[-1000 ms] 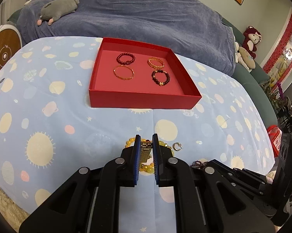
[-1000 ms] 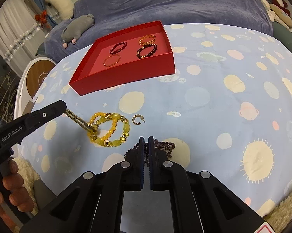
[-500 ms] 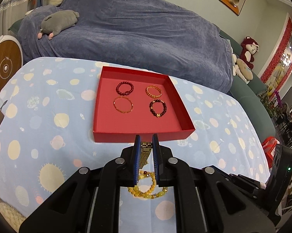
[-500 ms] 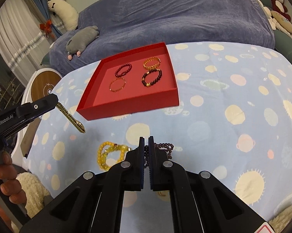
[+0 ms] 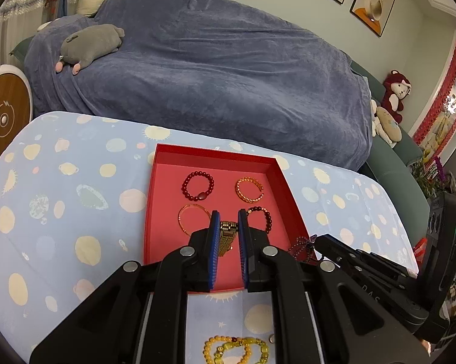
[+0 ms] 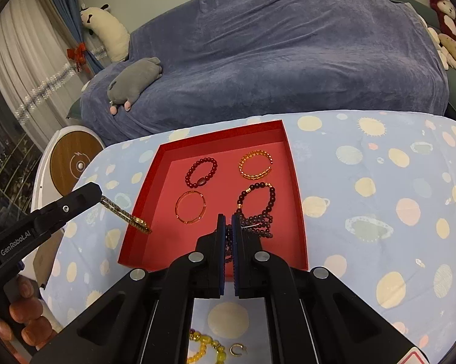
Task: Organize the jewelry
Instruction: 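Carry watch and purple bracelet into the red box and open both tools, then withdraw both tools from the box toward the yellow bead bracelets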
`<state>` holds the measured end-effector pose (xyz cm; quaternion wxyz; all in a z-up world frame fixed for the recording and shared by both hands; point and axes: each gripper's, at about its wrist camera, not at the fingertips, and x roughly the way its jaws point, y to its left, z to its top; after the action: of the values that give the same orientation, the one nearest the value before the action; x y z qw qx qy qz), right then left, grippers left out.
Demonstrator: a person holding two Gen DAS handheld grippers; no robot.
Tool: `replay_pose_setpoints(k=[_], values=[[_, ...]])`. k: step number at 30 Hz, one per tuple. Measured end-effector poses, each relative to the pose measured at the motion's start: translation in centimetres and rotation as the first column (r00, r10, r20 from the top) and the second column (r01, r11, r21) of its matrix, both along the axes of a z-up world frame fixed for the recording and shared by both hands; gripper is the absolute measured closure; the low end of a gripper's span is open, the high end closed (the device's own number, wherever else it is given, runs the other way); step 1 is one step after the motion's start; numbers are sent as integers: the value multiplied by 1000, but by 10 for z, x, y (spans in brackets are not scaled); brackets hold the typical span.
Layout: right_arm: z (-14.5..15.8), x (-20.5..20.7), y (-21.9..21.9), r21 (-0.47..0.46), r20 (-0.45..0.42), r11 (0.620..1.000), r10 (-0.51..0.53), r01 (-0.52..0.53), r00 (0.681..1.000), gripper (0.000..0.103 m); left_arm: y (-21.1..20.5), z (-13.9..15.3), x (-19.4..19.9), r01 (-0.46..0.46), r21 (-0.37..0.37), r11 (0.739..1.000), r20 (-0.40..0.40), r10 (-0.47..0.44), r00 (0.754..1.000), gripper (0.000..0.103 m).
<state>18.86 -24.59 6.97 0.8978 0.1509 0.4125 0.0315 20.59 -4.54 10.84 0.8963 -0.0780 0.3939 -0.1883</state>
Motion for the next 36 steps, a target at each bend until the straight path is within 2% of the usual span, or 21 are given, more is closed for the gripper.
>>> replay_pose_setpoints(k=[8,12,13,15,16,17,19,28,36], values=[[-40,23,6,-15,-77,1000,17,-18,997,99,-8,-38,24,-5,22,1000,-73,7,997,91],[-50,25,4,-26,-96,1000,13,-16,995,99,-9,-51,28,-5,35,999,-104,9,995,91],[-49,23,4,-40,-86,999,6,-9,996,97,-9,-53,28,-9,38,999,-105,13,994,90],[-45,21,4,-73,-73,997,-2,-4,997,86,-8,-52,26,-21,47,999,-83,25,996,90],[-42,19,4,-81,-66,997,-6,1,998,83,-8,-51,24,-26,56,998,-74,30,997,81],[-40,17,2,-83,-60,997,-10,5,998,78,-7,-49,23,-35,65,997,-66,39,997,66],[-37,9,0,-84,-51,996,-13,9,999,75,-5,-46,18,-52,73,996,-43,55,998,61],[-33,-38,-6,-85,-55,996,-31,26,998,75,13,-47,-14,-64,82,995,-51,69,996,61],[-45,-82,1,-58,-112,998,-29,22,993,75,22,-70,-58,-61,129,990,-104,75,992,61]])
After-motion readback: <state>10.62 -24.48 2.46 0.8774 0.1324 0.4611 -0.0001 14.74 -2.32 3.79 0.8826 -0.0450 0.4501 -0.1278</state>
